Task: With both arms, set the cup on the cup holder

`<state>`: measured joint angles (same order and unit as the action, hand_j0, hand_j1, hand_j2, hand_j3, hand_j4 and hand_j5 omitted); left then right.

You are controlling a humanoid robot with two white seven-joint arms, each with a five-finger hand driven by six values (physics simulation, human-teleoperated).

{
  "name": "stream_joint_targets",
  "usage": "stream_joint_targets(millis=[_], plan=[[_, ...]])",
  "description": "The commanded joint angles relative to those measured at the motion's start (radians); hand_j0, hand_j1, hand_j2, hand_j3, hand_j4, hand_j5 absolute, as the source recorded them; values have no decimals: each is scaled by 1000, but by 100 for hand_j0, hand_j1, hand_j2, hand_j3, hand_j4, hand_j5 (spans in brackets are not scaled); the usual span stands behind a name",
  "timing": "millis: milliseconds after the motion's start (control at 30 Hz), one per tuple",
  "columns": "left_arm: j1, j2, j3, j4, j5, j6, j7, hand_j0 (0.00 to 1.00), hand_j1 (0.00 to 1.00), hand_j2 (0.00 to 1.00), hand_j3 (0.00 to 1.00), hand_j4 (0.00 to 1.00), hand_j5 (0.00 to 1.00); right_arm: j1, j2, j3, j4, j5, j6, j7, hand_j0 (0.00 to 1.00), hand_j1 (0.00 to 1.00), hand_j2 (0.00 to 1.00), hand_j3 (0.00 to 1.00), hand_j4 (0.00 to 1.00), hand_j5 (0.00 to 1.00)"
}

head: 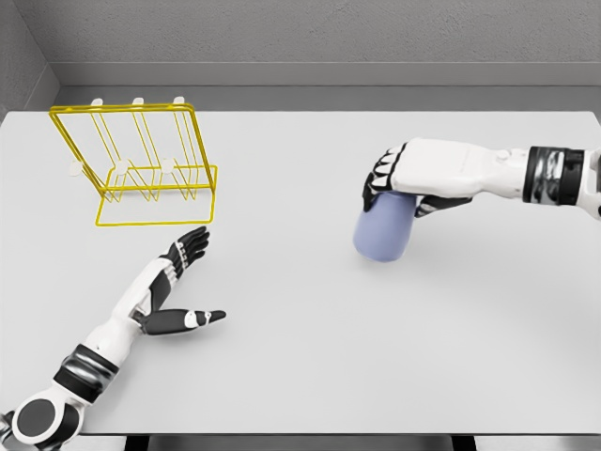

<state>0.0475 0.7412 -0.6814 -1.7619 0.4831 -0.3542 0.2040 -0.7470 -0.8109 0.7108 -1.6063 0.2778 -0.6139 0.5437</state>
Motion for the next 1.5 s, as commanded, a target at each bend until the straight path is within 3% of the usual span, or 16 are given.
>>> stream_joint_targets(millis=[0, 233, 600, 1300, 1467], plan=[[2, 1, 3, -1, -1, 0, 0, 100, 100, 100, 100, 100, 100, 0, 9, 6, -1, -6, 3, -1, 59, 59, 59, 59, 59, 59], [2, 1, 5, -1, -1, 0, 0, 100, 100, 100, 100, 100, 100, -8, 24, 10, -15, -6, 3, -1, 56, 56, 56, 56, 56, 56], [3, 1, 5, -1, -1, 1, 0, 100, 100, 100, 100, 100, 100, -6, 114, 32, -14, 18, 3, 32, 56, 56, 56, 56, 56, 56], [3, -2, 5, -1, -1, 0, 0, 100, 100, 100, 100, 100, 100, -5, 157, 65, -15, 32, 3, 42, 58, 58, 58, 58, 58, 58], [0, -14, 13, -1, -4, -6, 2, 100, 100, 100, 100, 100, 100, -6, 157, 58, -14, 32, 3, 41, 80, 80, 80, 80, 80, 80]])
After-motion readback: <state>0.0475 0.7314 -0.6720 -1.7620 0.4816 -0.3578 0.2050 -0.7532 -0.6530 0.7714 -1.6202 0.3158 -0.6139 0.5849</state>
